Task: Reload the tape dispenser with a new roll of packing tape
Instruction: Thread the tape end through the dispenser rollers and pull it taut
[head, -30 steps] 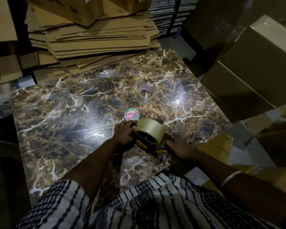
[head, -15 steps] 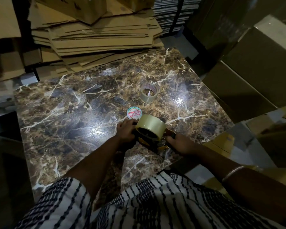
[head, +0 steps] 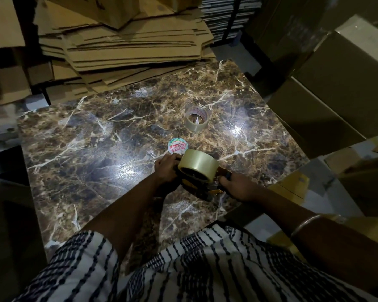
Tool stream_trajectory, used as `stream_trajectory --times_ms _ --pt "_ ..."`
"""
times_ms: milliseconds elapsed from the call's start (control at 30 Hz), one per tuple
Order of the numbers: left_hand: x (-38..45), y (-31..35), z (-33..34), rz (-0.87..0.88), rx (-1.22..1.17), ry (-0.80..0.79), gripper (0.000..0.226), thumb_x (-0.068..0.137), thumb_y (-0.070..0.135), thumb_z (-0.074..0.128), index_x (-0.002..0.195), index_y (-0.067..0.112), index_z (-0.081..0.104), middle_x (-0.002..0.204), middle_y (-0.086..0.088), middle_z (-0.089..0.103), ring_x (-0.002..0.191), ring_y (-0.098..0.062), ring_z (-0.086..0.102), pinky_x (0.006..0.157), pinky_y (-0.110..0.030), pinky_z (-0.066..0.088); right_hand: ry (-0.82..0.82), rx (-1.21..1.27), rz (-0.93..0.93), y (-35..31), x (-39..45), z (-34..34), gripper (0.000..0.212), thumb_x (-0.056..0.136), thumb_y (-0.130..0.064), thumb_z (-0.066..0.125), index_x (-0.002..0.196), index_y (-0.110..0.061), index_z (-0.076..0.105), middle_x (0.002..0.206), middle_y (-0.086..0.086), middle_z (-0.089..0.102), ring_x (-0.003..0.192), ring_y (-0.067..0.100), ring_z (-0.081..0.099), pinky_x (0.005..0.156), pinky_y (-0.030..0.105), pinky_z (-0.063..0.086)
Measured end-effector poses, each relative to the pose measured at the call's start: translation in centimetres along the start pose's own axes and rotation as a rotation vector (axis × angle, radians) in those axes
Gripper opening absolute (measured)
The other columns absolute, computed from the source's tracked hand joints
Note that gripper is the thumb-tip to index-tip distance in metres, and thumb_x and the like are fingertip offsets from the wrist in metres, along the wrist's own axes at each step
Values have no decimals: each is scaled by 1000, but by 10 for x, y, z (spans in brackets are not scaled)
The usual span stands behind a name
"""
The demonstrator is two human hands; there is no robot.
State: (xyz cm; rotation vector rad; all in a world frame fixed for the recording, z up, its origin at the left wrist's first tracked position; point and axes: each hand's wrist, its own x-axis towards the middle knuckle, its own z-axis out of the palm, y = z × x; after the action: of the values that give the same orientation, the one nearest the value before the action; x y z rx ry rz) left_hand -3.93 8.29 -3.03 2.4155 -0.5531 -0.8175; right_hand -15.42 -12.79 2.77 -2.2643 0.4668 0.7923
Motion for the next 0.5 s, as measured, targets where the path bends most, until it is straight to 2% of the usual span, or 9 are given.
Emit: stream_trajectory --times_ms 100,133,200,233,300,333,400,433,500 --pt "1 -2 -1 -53 -78 17 54 85 2 67 137 2 50 142 -18 50 135 -28 40 85 -10 21 39 0 2 1 0 1 43 104 -35 45 92 1 65 72 10 60 60 17 53 56 28 36" --pt "0 -1 -2 -63 -101 18 54 84 3 67 136 3 52 140 -18 51 134 -28 41 82 -12 21 50 -7 3 2 0 2 41 104 -34 46 91 0 65 72 9 60 60 16 53 56 27 37" --pt "-1 3 -7 -50 -111 -8 52 85 6 67 135 3 53 140 -17 52 135 -28 40 88 -22 21 56 -12 0 2 1 2 40 104 -33 47 90 -1 66 69 7 60 59 14 53 56 26 37" --pt "-3 4 -10 -40 -117 -23 52 86 11 66 135 1 54 140 -18 53 135 -28 41 88 -22 22 57 -14 -2 2 2 2 40 104 -33 47 88 -2 65 67 6 59 57 13 53 55 26 37" --pt "-1 3 -11 -47 -148 -53 59 76 24 57 129 -3 59 131 -21 59 127 -32 49 78 -11 29 46 -4 -10 5 2 2 41 104 -34 47 86 -2 65 64 6 58 56 15 53 55 28 37" --pt "0 0 -10 -49 -156 -61 62 67 24 52 122 -4 63 122 -22 64 118 -34 55 78 -9 35 32 3 -13 8 3 2 42 104 -35 46 89 0 65 66 8 60 58 19 56 57 30 39" --pt "6 -11 -1 -43 -136 -96 52 61 23 51 101 -3 71 102 -18 68 103 -34 60 75 -19 41 1 -8 -6 14 3 4 46 102 -42 46 97 -1 68 75 15 67 67 29 64 64 37 48" --pt "9 -17 6 -16 -99 -107 47 60 26 53 96 3 74 100 -14 68 105 -34 59 77 -28 40 -13 -11 -1 16 1 4 52 99 -49 45 100 -3 68 80 17 70 73 32 67 69 42 52" --pt "12 -28 15 32 -33 -63 53 57 32 59 106 18 73 111 -1 63 121 -30 48 95 -41 38 -26 -42 -13 22 0 5 70 86 -65 37 103 -5 69 85 18 71 78 33 68 76 49 54"
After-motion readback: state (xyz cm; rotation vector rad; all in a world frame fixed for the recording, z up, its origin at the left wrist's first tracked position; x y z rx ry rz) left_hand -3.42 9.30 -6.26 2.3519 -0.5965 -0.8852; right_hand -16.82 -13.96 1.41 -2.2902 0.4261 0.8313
